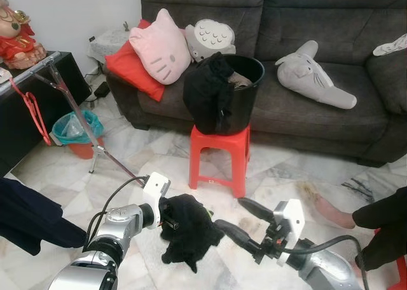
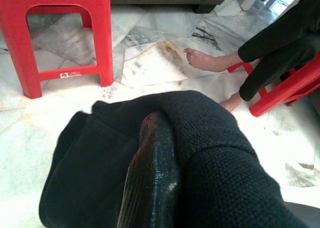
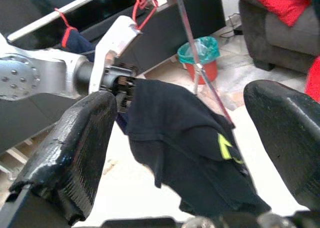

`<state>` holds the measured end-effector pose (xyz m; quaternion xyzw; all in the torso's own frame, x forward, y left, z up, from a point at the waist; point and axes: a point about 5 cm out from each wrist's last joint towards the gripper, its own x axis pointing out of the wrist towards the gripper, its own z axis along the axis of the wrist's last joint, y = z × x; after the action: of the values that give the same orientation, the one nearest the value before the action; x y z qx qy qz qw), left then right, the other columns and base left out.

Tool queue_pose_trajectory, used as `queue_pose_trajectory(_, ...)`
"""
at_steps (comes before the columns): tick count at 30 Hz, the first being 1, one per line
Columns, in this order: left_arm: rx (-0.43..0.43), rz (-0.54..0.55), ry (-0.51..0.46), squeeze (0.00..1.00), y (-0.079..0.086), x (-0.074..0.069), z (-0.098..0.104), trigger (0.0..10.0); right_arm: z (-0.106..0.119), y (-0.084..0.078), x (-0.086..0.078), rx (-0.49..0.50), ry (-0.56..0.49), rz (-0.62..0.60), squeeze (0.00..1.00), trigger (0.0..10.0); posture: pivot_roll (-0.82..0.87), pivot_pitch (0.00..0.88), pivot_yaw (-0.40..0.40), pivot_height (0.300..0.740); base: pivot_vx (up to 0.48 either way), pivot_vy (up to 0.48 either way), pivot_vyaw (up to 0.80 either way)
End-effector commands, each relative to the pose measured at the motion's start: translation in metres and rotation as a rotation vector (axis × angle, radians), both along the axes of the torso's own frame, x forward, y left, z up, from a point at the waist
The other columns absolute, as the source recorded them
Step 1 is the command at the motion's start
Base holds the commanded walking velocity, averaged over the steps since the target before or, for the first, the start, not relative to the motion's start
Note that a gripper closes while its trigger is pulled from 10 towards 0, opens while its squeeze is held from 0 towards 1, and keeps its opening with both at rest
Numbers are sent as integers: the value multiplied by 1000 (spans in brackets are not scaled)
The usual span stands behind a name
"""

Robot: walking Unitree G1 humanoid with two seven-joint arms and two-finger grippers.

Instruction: Hang hanger

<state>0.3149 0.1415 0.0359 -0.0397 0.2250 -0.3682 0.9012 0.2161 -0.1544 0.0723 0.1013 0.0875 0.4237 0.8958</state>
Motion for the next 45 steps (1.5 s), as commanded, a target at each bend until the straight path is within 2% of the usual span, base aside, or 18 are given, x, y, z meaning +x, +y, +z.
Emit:
queue_pose_trajectory(1, 11, 4, -35, 0, 4, 6, 7, 10000, 3, -2, 3, -12, -18, -8, 1000, 10000, -24, 0, 82, 740, 0, 0, 0)
queue_pose_trajectory(3, 25, 3, -34, 0, 5, 5, 7, 10000, 4, -3, 5, -17, -22, -20, 1000, 10000, -24, 0, 82, 740, 0, 0, 0)
queue_pose_trajectory(5, 88, -21, -28, 0, 7, 3, 2, 10000, 15, -9, 21, -32, -68, -113, 1000, 10000, -26, 0, 86, 740, 0, 0, 0)
queue_pose_trajectory(8, 121, -39, -23, 0, 7, 1, -1, 10000, 24, -15, 36, -54, -120, -210, 1000, 10000, -26, 0, 88, 740, 0, 0, 0)
queue_pose_trajectory(9, 127, -44, -21, 0, 7, 0, -1, 10000, 26, -16, 40, -53, -126, -238, 1000, 10000, -26, 0, 88, 740, 0, 0, 0)
queue_pose_trajectory(10, 166, -62, -24, 0, 7, -2, -4, 10000, 30, -26, 56, -105, -128, -359, 1000, 10000, -26, 0, 88, 740, 0, 0, 0)
queue_pose_trajectory(12, 210, -90, -25, 0, 7, -5, -8, 10000, 35, -30, 65, -105, -128, -415, 1000, 10000, -25, 0, 89, 740, 0, 0, 0)
queue_pose_trajectory(18, 238, -95, -26, 0, 7, -7, -11, 10000, 44, -25, 69, -103, -176, -381, 1000, 10000, -24, 0, 90, 740, 0, 0, 0)
queue_pose_trajectory(19, 250, -67, -49, 0, 8, -7, -11, 10000, 41, -24, 71, -147, -188, -376, 443, 10000, -22, 0, 91, 740, 0, 0, 0)
queue_pose_trajectory(20, 257, -35, -71, 0, 9, -5, -10, 10000, 37, -24, 71, -174, -186, -386, 0, 10000, -22, 0, 91, 740, 0, 0, 0)
queue_pose_trajectory(22, 265, 0, -94, 0, 10, -3, -9, 10000, 32, -26, 72, -202, -182, -404, 0, 10000, -22, 0, 91, 740, 0, 0, 0)
queue_pose_trajectory(25, 202, 200, -81, 0, 20, 4, -6, 10000, 5, -37, 71, -288, -87, -546, 0, 10000, -21, 0, 91, 740, 0, 0, 0)
queue_pose_trajectory(27, 175, 330, -73, 0, 26, 7, -5, 10000, -20, -46, 66, -350, 28, -643, 0, 10000, -21, 0, 91, 740, 0, 0, 0)
queue_pose_trajectory(29, 162, 366, -60, 0, 27, 7, -6, 10000, -30, -48, 63, -371, 77, -676, 0, 10000, -21, 0, 91, 740, 0, 0, 0)
queue_pose_trajectory(31, 164, 430, -38, 0, 31, 6, -8, 10000, -49, -51, 55, -406, 161, -709, 0, 10000, -18, 0, 90, 740, 0, 0, 0)
queue_pose_trajectory(33, 162, 546, 7, 0, 38, 4, -13, 10000, -80, -47, 36, -440, 279, -727, 0, 10000, -19, 0, 91, 740, 0, 0, 0)
queue_pose_trajectory(41, 162, 588, 29, 0, 38, 11, -8, 10000, -106, -43, 18, -536, 359, -731, 0, 10000, -19, 0, 95, 740, 0, 0, 0)
queue_pose_trajectory(45, 158, 545, 32, 0, 35, 19, 1, 10000, -112, -42, 17, -663, 329, -692, 0, 10000, -16, 0, 98, 740, 0, 0, 0)
